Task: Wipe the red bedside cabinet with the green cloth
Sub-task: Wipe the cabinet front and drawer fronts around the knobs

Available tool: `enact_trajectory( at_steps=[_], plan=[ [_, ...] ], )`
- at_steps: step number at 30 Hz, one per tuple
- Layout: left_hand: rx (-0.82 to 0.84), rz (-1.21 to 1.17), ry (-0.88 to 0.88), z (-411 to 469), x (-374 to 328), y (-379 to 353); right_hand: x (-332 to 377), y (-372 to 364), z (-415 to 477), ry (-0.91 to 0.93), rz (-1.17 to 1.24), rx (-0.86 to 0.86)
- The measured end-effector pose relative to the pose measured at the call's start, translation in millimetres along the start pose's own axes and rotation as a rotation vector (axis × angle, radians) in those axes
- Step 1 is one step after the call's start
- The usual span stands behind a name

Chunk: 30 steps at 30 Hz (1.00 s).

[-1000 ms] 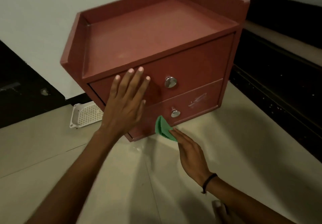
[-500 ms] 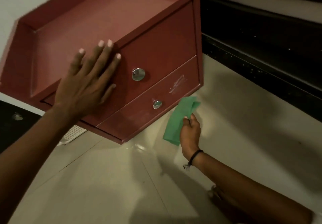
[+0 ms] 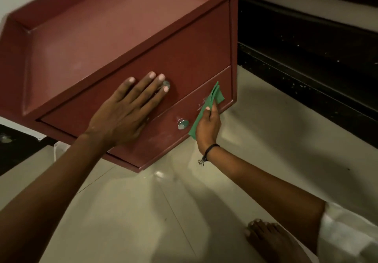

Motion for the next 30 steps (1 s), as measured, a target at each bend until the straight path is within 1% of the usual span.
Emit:
enact_trajectory(
  at_steps=[2,4,7,9,12,15,18,20,23,25,27,29,30],
  plan=[
    [-0.008,0.004,0.008,0.7,-0.6,1.4,-0.2,-14.7,0.7,0.030,-0.019,-0.011],
    [-0.015,0.001,0.029,0.2,-3.1,1.7,-5.4,-26.1,-21.6,0.082,-0.062,-0.002],
    [-0.027,-0.013,0.068,1.5,-8.2,0.4,-17.6,-33.0,-55.1,0.244,-0.138,0.076],
    [-0.026,-0.013,0.077,1.9,-10.2,-0.7,-24.1,-32.2,-54.2,0.266,-0.122,0.092],
    [-0.012,-0.015,0.095,1.2,-11.1,0.5,-15.4,-32.2,-43.3,0.178,-0.041,-0.020],
    [-0.002,-0.034,0.099,1.4,-11.6,3.2,0.3,-38.9,-30.2,-0.006,0.041,-0.152],
    [0.002,-0.068,0.085,0.9,-9.9,6.2,5.2,-44.1,-11.7,-0.070,0.088,-0.239],
    [0.014,-0.085,0.076,-0.5,-8.6,8.3,0.1,-44.4,9.5,-0.106,0.077,-0.293],
    [0.051,-0.113,0.071,-1.0,-7.5,11.2,-11.6,-34.0,58.0,-0.233,0.048,-0.374],
    [0.067,-0.135,0.080,-0.6,-7.5,12.6,-12.3,-26.7,69.3,-0.266,0.004,-0.368],
    [0.069,-0.157,0.096,0.1,-8.1,13.5,-7.5,-24.4,44.4,-0.185,-0.068,-0.308],
    [0.067,-0.171,0.110,0.9,-9.1,13.1,-10.9,-22.4,-1.7,0.003,-0.096,-0.181],
    [0.064,-0.180,0.117,1.6,-9.5,13.2,-14.7,-20.7,-25.5,0.103,-0.105,-0.087]
  ],
)
Point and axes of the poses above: each hand's wrist, its own z-axis towards the middle knuckle, its own y-axis out of the back of the hand, x = y × z, the point moved 2 cm from there along z, towards the middle knuckle, and after that the axes turned 3 degrees about -x, right-handed, at the moved point
